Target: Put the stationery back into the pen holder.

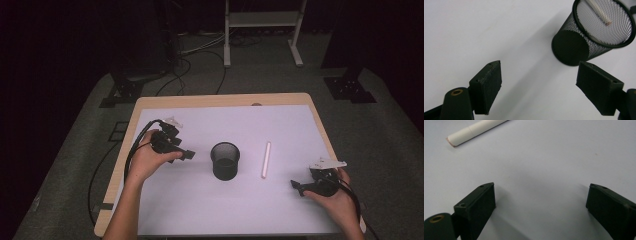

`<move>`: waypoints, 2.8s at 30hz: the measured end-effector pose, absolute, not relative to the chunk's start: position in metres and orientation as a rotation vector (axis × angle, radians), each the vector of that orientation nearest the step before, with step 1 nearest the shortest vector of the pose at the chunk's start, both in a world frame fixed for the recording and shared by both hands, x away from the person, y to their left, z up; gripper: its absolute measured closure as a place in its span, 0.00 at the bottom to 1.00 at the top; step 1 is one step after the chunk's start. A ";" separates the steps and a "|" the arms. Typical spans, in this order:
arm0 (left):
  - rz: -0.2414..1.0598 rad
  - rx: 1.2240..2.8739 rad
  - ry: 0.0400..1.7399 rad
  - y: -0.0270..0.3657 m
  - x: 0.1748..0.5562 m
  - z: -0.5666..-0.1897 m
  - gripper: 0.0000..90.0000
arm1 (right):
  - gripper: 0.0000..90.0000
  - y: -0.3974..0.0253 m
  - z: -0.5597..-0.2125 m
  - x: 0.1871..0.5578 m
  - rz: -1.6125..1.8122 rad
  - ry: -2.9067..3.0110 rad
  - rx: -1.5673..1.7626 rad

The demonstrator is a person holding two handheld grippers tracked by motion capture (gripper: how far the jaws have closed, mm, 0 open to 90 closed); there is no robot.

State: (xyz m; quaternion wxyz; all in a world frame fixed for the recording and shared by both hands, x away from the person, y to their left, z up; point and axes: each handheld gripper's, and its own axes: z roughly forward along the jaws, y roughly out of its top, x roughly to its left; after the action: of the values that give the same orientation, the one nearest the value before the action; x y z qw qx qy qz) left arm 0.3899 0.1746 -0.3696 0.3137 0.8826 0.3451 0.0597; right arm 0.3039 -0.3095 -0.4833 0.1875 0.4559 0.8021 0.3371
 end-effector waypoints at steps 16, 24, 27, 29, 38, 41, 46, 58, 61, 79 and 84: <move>0.252 2.359 0.911 0.197 0.368 -0.399 0.17 | 0.08 -0.309 -0.483 0.305 0.949 2.263 1.286; 0.257 2.343 0.914 0.205 0.357 -0.419 0.13 | 0.08 -0.309 -0.483 0.305 0.949 2.262 1.288; 0.263 2.352 0.911 0.208 0.353 -0.427 0.12 | 0.08 -0.309 -0.483 0.304 0.949 2.261 1.288; 0.268 2.358 0.923 0.208 0.350 -0.431 0.11 | 0.08 -0.309 -0.483 0.305 0.949 2.262 1.287; 0.276 2.371 0.903 0.210 0.339 -0.452 0.11 | 0.08 -0.309 -0.483 0.304 0.948 2.262 1.286; 0.280 2.366 0.879 0.210 0.336 -0.458 0.11 | 0.08 -0.309 -0.483 0.304 0.948 2.262 1.287; 0.296 2.370 0.854 0.211 0.333 -0.465 0.10 | 0.08 -0.309 -0.483 0.304 0.948 2.262 1.287; 0.350 2.245 0.787 0.222 0.323 -0.478 0.07 | 0.08 -0.308 -0.481 0.305 0.930 2.265 1.303; 0.354 2.230 0.779 0.223 0.322 -0.479 0.07 | 0.09 -0.306 -0.479 0.306 0.906 2.275 1.312; 0.340 2.235 0.771 0.223 0.323 -0.480 0.04 | 0.30 -0.290 -0.451 0.322 0.870 2.319 1.363; 0.340 2.238 0.770 0.223 0.323 -0.480 0.04 | 0.33 -0.282 -0.443 0.330 0.877 2.325 1.365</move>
State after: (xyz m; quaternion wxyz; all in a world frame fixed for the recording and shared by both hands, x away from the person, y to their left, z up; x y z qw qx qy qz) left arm 0.3229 0.2227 -0.4799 0.3667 0.8708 0.2996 0.1322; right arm 0.3299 -0.2825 -0.4432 0.1529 0.4758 0.8104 0.3057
